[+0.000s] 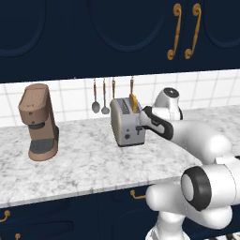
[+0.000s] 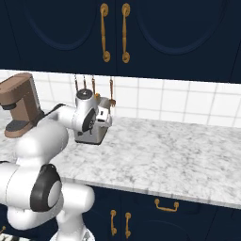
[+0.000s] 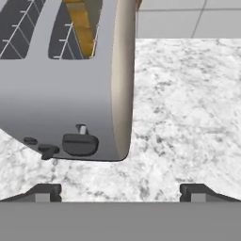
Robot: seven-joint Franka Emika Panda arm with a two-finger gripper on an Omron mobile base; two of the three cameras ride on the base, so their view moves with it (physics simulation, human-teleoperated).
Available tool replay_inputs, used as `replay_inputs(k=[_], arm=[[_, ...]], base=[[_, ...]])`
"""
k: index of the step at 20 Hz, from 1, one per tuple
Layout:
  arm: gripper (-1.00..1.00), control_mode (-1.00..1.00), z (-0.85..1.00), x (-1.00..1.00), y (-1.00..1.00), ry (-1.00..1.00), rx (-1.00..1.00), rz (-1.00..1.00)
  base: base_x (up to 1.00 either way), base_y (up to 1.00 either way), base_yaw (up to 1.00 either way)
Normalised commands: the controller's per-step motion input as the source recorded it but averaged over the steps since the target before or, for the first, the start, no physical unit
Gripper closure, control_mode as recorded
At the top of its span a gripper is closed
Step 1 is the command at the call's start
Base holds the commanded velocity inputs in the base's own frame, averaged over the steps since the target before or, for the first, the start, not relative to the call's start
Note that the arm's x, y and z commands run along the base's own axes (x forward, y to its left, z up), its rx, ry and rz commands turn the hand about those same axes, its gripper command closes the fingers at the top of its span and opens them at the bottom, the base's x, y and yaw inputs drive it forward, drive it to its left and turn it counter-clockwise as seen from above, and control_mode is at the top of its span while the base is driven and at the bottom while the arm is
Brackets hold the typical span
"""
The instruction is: Start the toaster. Once the lever pops up, take the bread to the plate on the dining counter.
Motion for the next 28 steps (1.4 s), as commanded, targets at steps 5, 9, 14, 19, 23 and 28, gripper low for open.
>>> replay_inputs(k=[5,9,14,19,23,28], arm=[[-1.00,-1.00,-0.30,0.41,0.10,0.00,0.00,0.00],[-1.00,-1.00,-0.28,0.31,0.00,0.00,0.00,0.00],[-1.00,-1.00,-0.25,0.28,-0.02,0.00,0.00,0.00],[-1.00,-1.00,-0.39,0.22,0.00,0.00,0.00,0.00],[-1.00,-1.00,-0.75,0.00,0.00,0.00,-0.05,0.00],[-1.00,-1.00,-0.92,-0.12,0.00,0.00,-0.08,0.00]], base=[[0.00,0.00,0.00],[0.00,0.00,0.00],[0.00,0.00,0.00],[0.00,0.00,0.00],[0.00,0.00,0.00],[0.00,0.00,0.00]])
